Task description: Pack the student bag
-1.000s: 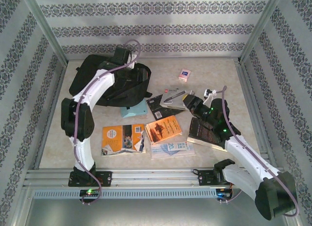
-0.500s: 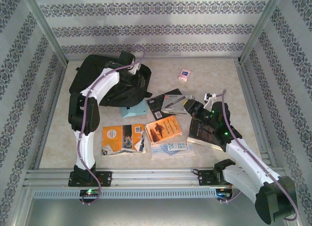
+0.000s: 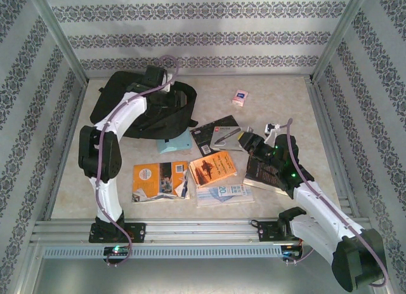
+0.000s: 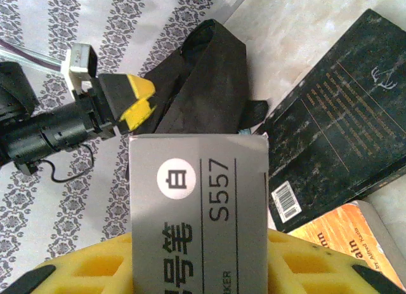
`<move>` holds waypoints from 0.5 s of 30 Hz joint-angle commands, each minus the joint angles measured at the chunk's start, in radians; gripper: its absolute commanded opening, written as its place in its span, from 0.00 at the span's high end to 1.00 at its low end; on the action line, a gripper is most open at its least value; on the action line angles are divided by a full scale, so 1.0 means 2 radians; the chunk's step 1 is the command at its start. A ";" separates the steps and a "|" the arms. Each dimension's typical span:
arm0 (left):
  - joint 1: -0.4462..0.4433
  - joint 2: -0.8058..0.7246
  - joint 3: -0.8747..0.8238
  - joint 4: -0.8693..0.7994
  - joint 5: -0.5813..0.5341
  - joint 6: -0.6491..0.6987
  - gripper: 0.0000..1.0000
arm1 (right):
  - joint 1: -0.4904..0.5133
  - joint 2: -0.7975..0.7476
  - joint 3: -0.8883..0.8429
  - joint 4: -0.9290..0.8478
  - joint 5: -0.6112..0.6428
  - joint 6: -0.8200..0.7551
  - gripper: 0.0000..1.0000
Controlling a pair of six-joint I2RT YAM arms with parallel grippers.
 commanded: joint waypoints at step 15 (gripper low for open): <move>0.003 0.070 0.060 -0.042 -0.009 0.012 0.42 | 0.003 -0.009 -0.009 0.031 -0.008 -0.007 0.60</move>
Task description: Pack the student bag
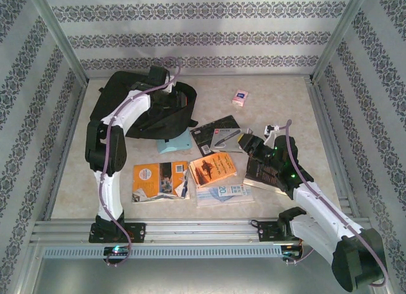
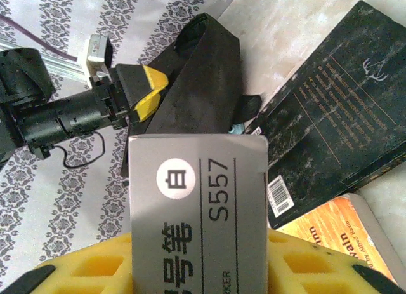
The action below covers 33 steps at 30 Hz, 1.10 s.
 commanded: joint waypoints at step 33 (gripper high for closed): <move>-0.015 -0.184 -0.046 -0.022 -0.042 0.018 1.00 | 0.041 0.079 0.140 0.024 -0.006 -0.038 0.59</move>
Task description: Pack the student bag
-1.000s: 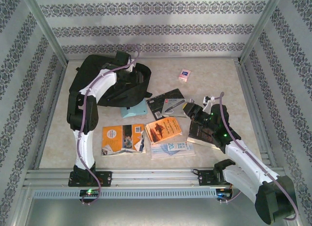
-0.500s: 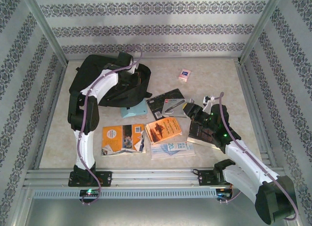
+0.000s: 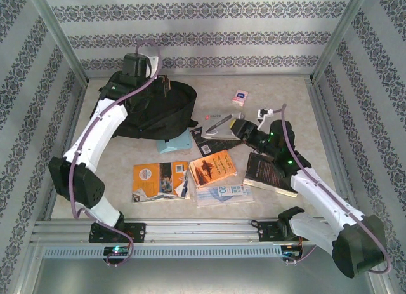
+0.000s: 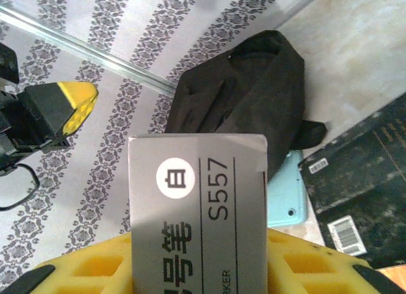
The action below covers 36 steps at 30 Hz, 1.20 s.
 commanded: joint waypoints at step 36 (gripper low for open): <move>-0.014 0.238 0.072 -0.076 -0.021 0.045 0.44 | -0.004 -0.006 -0.014 0.019 -0.013 -0.016 0.58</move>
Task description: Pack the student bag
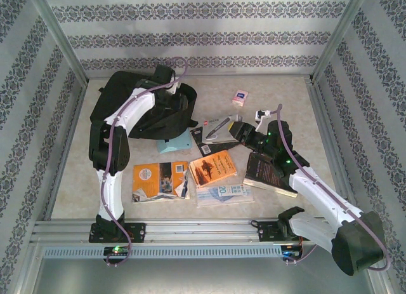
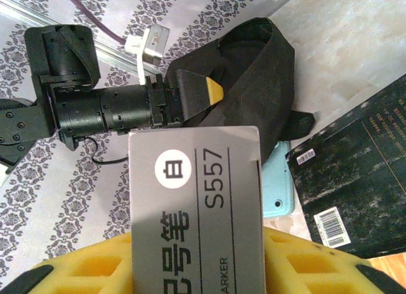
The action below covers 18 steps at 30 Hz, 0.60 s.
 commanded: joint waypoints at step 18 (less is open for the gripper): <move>-0.002 0.011 -0.012 -0.005 -0.034 0.012 0.87 | -0.003 -0.015 -0.009 0.027 -0.014 -0.004 0.58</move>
